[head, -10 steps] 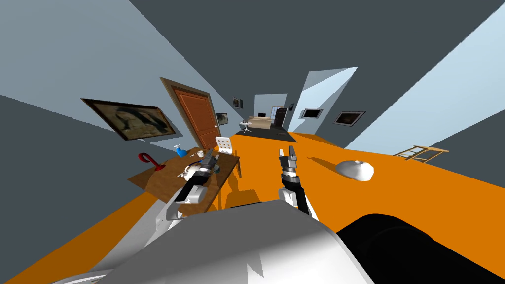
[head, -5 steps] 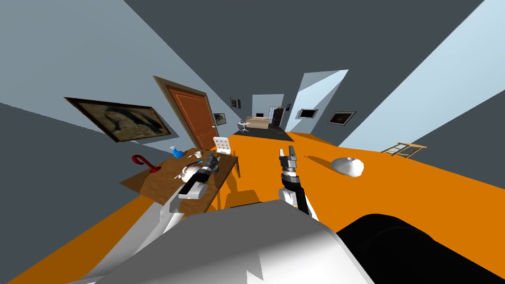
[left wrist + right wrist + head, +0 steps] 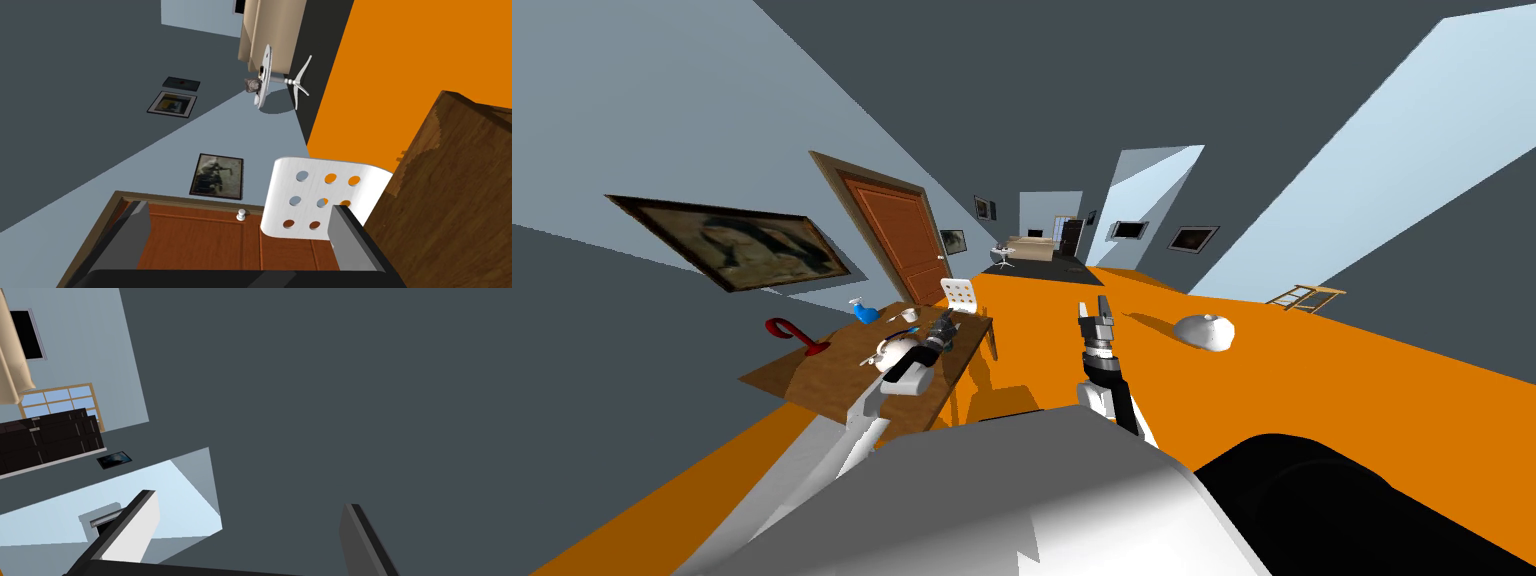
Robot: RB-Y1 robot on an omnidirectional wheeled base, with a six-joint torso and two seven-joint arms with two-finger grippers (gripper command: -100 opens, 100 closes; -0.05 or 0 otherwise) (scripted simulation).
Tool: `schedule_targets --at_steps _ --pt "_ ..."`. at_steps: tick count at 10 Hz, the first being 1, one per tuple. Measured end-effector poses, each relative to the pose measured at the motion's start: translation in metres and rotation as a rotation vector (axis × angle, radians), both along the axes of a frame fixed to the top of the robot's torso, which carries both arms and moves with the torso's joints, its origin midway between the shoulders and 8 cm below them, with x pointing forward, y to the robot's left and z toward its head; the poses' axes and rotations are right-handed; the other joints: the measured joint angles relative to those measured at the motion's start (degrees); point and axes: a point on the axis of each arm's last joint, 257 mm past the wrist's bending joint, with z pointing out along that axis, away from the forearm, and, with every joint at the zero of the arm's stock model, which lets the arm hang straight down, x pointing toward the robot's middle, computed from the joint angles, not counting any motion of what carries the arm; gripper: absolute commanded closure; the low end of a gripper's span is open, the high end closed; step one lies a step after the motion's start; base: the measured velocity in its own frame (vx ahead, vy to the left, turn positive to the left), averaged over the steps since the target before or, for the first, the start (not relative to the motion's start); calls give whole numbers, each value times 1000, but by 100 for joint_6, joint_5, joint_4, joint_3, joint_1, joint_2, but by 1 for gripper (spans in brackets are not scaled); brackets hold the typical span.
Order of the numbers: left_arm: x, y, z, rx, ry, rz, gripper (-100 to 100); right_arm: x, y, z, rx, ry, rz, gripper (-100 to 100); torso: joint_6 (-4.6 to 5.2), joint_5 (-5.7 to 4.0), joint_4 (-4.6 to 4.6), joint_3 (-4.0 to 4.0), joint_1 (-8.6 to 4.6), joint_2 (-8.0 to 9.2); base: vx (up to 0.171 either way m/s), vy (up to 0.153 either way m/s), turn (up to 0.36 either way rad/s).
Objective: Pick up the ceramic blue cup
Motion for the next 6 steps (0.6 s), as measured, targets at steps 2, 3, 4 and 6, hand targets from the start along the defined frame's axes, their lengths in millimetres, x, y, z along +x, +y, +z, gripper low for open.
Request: schedule_targets --at_steps 2,3,4,6 --pt "0 5 -15 -5 51 6 -100 0 0 0 0 0 0 0 -3 0 -1 -1 -1 -3 -5 6 -24" --pt "3 7 -24 -10 77 6 -100 0 0 0 0 0 0 0 -1 0 -1 -2 -2 -4 -5 7 -30" --pt "5 11 -35 -12 102 10 -100 0 0 0 0 0 0 0 -3 0 -1 -3 -1 -5 -6 11 -36" --pt "11 18 -52 -21 163 18 -100 0 0 0 0 0 0 0 -2 0 -1 -3 -1 -6 -3 10 -32"
